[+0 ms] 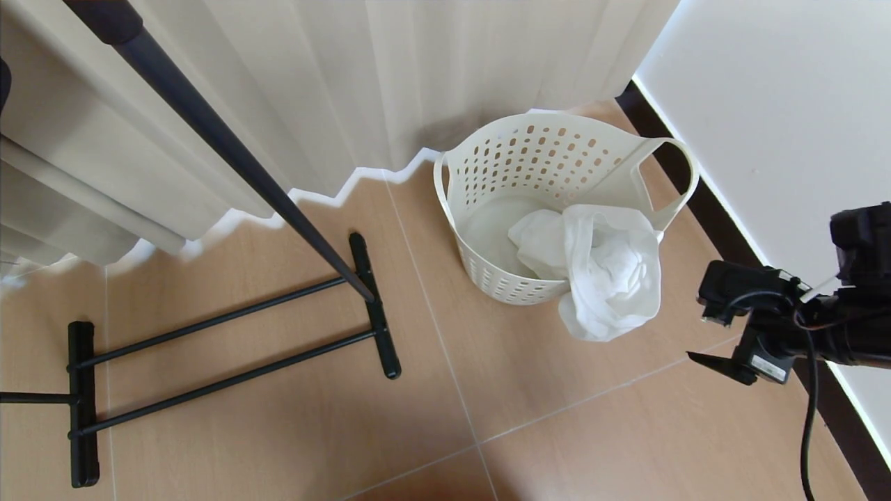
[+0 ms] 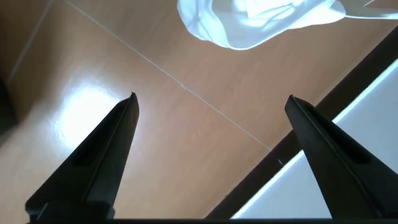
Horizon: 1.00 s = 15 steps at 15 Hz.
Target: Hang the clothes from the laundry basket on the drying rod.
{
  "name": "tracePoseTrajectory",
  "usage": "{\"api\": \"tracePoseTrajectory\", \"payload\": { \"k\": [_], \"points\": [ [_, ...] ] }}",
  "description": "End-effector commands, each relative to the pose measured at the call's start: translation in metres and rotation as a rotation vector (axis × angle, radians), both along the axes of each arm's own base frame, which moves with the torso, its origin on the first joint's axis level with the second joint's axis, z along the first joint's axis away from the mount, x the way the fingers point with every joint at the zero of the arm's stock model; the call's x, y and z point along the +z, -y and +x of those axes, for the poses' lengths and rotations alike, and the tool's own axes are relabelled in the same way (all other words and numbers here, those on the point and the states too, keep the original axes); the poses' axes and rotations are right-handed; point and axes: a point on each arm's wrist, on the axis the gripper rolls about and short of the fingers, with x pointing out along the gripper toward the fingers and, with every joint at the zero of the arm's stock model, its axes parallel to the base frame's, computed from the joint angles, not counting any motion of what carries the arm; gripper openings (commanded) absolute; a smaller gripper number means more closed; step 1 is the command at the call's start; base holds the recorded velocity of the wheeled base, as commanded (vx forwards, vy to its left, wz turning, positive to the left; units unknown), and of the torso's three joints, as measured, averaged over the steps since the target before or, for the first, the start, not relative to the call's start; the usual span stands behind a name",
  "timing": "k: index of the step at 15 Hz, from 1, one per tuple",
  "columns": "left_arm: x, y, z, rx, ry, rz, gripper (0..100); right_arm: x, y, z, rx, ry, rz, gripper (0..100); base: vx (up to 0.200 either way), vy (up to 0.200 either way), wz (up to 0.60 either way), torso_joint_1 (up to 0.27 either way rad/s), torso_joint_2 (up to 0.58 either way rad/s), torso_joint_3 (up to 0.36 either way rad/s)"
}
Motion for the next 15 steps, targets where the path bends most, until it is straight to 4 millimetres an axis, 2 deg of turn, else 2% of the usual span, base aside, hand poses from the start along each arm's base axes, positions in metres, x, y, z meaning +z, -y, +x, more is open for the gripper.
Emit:
{"api": "tracePoseTrajectory", "payload": {
  "k": [1,2,4,5,6,8,9,11,15],
  "points": [
    [0.0,0.0,0.0,-0.001,-0.001,0.0,100,-0.015,-0.003,0.044,-0.013,-0.045,-0.034,100,0.0,0.0,0.0,0.0,0.0,0.0],
    [0.0,0.0,0.0,-0.001,-0.001,0.0,100,-0.018,-0.006,0.062,-0.022,-0.031,-0.043,100,0.0,0.0,0.0,0.0,0.0,0.0],
    [0.0,0.0,0.0,-0.001,-0.001,0.0,100,-0.005,-0.008,0.075,-0.022,0.067,-0.037,100,0.0,0.0,0.0,0.0,0.0,0.0],
    [0.0,0.0,0.0,-0.001,-0.001,0.0,100,0.008,-0.011,0.076,-0.013,0.114,-0.034,100,0.0,0.0,0.0,0.0,0.0,0.0],
    [0.0,0.0,0.0,-0.001,-0.001,0.0,100,0.03,-0.011,0.069,-0.012,0.183,-0.029,100,0.0,0.0,0.0,0.0,0.0,0.0],
    [0.0,0.0,0.0,-0.002,-0.001,0.0,100,0.044,-0.018,0.066,-0.002,0.237,-0.027,100,0.0,0.0,0.0,0.0,0.0,0.0],
    [0.0,0.0,0.0,-0.002,0.001,0.0,100,0.045,-0.023,0.069,-0.002,0.241,-0.035,100,0.0,0.0,0.0,0.0,0.0,0.0],
    [0.0,0.0,0.0,0.001,-0.001,-0.002,100,0.032,-0.033,0.082,-0.011,0.215,-0.057,100,0.0,0.0,0.0,0.0,0.0,0.0],
    [0.0,0.0,0.0,-0.001,-0.001,-0.002,100,0.013,-0.045,0.12,-0.041,0.247,-0.076,100,0.0,0.0,0.0,0.0,0.0,0.0]
  ]
}}
